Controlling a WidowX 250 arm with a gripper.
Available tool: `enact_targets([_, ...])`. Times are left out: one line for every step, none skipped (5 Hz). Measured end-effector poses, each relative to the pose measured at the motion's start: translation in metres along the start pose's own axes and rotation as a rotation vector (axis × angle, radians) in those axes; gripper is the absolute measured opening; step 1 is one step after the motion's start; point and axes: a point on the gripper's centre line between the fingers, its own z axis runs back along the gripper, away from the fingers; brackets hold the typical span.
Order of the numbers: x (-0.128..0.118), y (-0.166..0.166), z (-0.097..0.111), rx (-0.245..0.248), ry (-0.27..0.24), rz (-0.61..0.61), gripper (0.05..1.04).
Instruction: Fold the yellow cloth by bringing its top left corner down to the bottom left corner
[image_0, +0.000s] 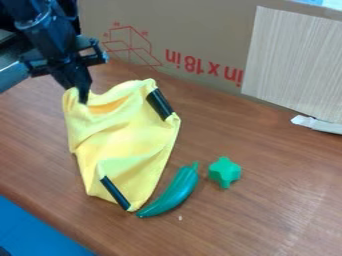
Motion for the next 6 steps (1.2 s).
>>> enact_targets([-0.028,-0.003,0.000,-0.017,0.004,-0.090,0.058])
enact_targets([-0.049,-0.007,0.004,-0.028,-0.008,-0.155,0.058])
enact_targets([-0.067,-0.009,0.004,-0.018,-0.025,-0.214,0.058])
enact_targets([-0.084,-0.018,0.001,0.011,-0.081,-0.312,0.058])
enact_targets([-0.097,-0.023,-0.005,0.048,-0.126,-0.386,0.058])
enact_targets([-0.109,-0.025,-0.013,0.093,-0.174,-0.435,0.082])
